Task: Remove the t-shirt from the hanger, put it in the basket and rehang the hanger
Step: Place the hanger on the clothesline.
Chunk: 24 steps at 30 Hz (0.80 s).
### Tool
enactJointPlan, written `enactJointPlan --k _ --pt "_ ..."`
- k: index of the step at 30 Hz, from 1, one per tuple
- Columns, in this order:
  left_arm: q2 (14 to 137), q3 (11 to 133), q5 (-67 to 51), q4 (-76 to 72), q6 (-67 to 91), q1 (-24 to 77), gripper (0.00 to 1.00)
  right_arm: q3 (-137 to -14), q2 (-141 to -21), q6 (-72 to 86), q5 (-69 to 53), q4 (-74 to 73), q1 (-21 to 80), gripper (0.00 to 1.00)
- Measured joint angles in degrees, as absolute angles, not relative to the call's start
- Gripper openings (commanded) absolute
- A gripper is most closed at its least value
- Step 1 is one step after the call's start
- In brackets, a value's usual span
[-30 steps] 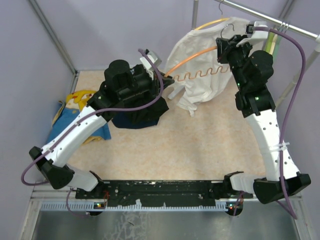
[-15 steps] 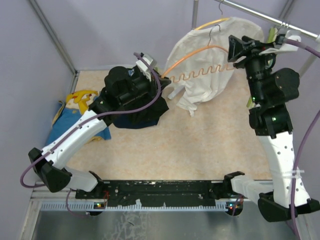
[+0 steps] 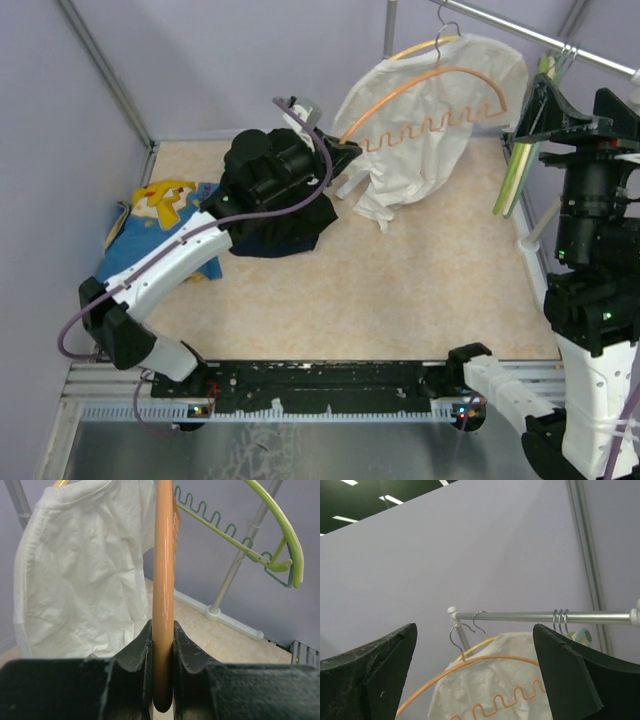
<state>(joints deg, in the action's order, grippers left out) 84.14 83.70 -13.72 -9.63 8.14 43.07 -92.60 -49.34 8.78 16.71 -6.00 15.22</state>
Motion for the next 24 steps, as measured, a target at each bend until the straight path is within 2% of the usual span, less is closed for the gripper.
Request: enactJointPlan --k 24 --pt "104.25 98.89 -12.47 -23.86 13.41 45.89 0.00 -92.64 -46.72 7.99 21.34 -11.03 15.22 0.99"
